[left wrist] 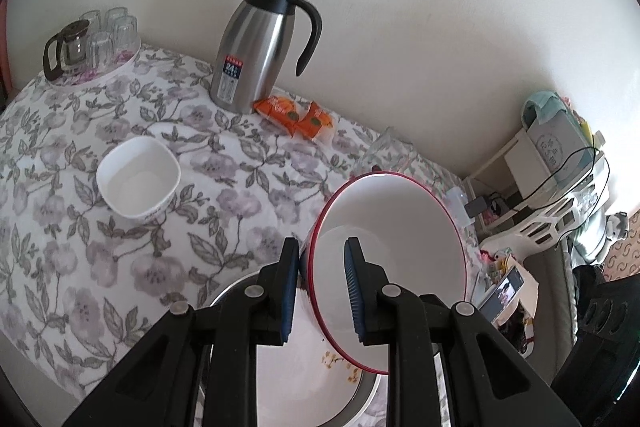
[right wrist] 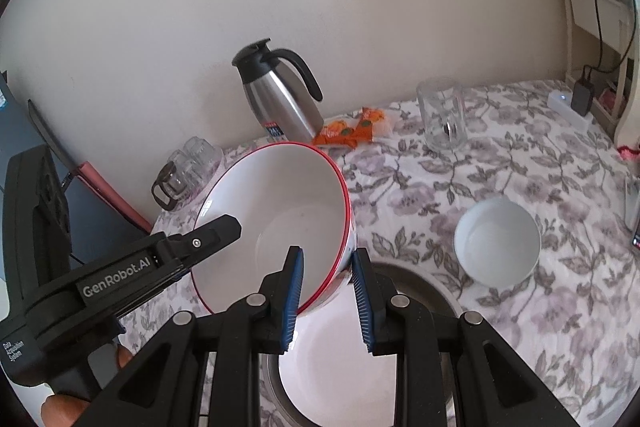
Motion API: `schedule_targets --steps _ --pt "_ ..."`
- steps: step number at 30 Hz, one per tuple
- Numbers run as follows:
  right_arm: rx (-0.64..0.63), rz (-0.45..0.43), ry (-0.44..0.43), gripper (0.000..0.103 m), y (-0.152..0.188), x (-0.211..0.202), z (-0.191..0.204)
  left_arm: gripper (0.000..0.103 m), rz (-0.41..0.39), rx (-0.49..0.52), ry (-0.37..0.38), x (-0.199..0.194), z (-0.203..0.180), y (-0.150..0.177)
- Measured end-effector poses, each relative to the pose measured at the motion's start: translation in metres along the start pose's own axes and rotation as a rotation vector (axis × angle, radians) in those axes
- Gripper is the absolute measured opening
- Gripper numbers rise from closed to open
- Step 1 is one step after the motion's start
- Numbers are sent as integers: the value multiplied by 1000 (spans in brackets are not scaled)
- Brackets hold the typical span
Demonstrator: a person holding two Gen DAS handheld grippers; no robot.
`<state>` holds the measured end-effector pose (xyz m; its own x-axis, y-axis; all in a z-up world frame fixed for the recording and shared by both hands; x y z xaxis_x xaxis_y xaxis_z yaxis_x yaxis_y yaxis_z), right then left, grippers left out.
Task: Organize plates and bowls
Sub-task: 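Lift the strawberry bowl with both tools and carry it over the steel basin, then lower the strawberry bowl onto the plate in the basin and open both tools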
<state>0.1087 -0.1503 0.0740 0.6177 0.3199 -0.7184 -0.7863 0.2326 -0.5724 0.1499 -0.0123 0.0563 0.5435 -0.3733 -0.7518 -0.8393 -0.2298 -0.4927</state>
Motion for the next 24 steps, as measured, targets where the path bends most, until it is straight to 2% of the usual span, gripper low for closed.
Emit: schedule_targets --steps 6,16,24 --pt "12 41 3 27 15 6 -9 24 57 -15 -2 12 10 20" --pt "20 166 50 27 50 33 -27 24 159 -21 -46 38 24 54" --pt "40 250 82 27 66 55 -43 24 255 -22 -91 65 32 74"
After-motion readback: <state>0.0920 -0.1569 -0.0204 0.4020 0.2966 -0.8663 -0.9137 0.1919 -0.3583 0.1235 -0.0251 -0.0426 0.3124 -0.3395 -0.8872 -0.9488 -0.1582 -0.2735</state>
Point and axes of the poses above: each gripper's, at about its wrist camera, not at the fingertips, and x roughly the way its jaws point, z to its left, y to its underside, the point moved 6 cm from there along x, roughly the way its jaws point, and after that the axes turned 1 degree about z, right-handed, at the moved point
